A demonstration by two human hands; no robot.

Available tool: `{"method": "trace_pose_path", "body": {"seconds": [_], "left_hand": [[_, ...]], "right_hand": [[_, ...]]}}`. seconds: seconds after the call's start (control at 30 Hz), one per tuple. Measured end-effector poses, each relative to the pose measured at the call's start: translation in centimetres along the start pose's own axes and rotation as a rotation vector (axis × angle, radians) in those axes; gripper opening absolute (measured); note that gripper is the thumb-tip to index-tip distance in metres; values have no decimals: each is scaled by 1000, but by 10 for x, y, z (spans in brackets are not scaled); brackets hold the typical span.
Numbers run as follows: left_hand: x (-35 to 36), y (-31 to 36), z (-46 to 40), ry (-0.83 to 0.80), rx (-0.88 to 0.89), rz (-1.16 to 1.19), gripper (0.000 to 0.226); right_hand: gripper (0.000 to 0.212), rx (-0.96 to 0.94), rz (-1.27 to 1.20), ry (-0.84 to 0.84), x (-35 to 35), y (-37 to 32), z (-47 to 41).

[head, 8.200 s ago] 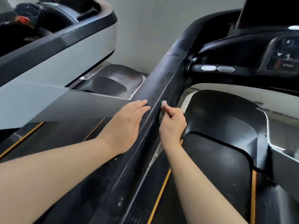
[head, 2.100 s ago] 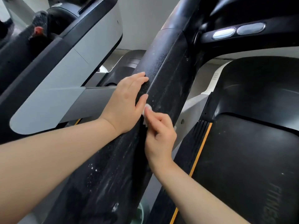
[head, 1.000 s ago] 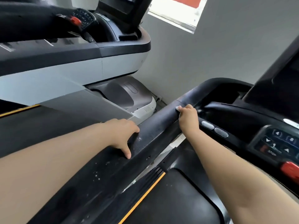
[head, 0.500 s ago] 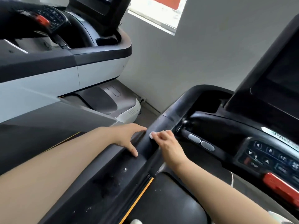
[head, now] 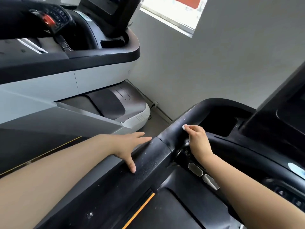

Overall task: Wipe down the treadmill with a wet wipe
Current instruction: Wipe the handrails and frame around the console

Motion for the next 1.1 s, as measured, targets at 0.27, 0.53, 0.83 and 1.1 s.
{"method": "trace_pose_path", "body": {"seconds": [0.27, 0.53, 0.83, 1.1], "left_hand": [[4, -3, -6, -67, -60, -69, 118], [3, -2, -2, -82, -104, -68, 114], [4, 0, 0, -79, -135, -101, 111], [2, 5, 3, -91, -165, -73, 104]], "right_hand": [[42, -473, -445, -170, -6, -104, 94], [51, 68, -295, -181, 23, -10, -1], [66, -398, -75, -187, 8, -54, 42], [84, -30, -205, -292, 30, -29, 4]]}}
Point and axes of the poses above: each hand's wrist, its own z-axis away from the middle knuckle, its own x-axis out of the palm, y = z × x, the point moved 6 cm from there along -z, towards the middle knuckle, and after that the axes turned 3 degrees about x, right-handed, at the moved point
